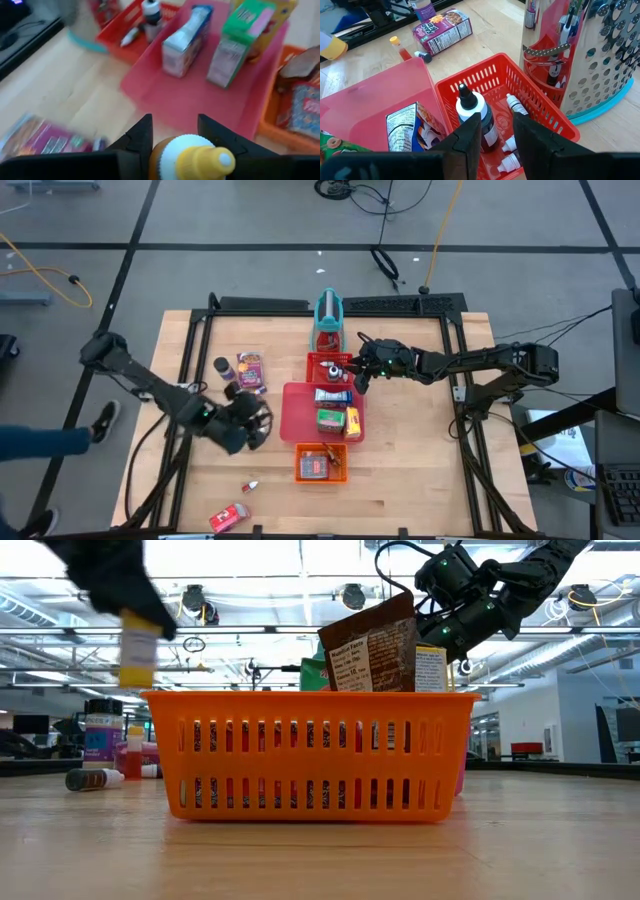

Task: Pick & Place Kitchen Items
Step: Put the big yellow food coloring bottle into the red bin

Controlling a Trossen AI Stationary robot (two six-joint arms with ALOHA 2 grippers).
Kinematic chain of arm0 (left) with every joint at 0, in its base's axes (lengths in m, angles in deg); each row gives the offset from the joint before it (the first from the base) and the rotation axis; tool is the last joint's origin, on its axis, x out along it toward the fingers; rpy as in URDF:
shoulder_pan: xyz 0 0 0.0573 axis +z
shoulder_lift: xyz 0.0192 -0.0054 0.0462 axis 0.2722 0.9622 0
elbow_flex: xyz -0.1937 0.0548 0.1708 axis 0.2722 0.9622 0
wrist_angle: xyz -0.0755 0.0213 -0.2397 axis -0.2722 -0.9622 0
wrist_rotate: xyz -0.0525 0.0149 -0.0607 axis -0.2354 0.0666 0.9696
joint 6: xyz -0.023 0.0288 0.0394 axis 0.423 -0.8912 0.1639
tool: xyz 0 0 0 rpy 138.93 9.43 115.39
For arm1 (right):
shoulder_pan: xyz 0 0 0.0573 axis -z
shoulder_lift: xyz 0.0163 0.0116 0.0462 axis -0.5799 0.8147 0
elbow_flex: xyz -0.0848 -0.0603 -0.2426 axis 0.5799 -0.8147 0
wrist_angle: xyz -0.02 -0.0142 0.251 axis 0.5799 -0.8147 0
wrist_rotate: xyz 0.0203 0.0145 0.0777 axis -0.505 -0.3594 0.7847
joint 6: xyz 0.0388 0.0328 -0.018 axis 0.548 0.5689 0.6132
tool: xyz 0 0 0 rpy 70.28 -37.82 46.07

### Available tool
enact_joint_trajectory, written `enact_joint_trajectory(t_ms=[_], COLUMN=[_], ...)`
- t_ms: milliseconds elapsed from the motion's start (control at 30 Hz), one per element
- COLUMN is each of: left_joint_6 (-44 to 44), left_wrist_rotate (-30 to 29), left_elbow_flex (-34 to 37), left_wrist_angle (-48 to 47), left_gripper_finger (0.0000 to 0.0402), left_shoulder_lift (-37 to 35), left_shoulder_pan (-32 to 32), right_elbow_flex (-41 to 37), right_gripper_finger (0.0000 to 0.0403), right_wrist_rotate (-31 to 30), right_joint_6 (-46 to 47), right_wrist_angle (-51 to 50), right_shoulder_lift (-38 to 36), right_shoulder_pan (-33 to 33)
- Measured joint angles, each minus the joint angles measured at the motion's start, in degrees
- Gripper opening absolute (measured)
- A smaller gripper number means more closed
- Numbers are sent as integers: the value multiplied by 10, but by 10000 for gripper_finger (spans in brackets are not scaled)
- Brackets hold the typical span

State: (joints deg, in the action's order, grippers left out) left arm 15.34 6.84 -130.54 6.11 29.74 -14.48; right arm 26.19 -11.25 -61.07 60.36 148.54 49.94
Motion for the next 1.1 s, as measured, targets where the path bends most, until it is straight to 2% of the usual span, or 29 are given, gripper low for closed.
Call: enact_joint_trajectory(t_ms=[167, 367, 533, 800, 967, 1100], left_joint_6=[-151, -257, -301, -361, -381, -405], left_wrist_rotate=[60, 119, 172, 240, 281, 323], left_elbow_flex=[0, 0, 0, 0, 0, 0], left_wrist_angle=[110, 190, 232, 311, 346, 403], left_gripper_finger=[127, 124, 135, 123, 139, 126], left_shoulder_lift=[0, 0, 13, 56, 88, 125], left_shoulder_pan=[77, 159, 218, 297, 341, 370], right_elbow_flex=[0, 0, 0, -22, -41, -41], right_gripper_finger=[105, 105, 105, 105, 105, 105], right_wrist_rotate=[0, 0, 0, 0, 0, 0], right_joint_6=[0, 0, -1, 0, 3, 0], right_wrist_angle=[0, 0, 0, 35, 65, 74], right_shoulder_lift=[0, 0, 0, 0, 0, 0], right_shoulder_pan=[0, 0, 0, 0, 0, 0])
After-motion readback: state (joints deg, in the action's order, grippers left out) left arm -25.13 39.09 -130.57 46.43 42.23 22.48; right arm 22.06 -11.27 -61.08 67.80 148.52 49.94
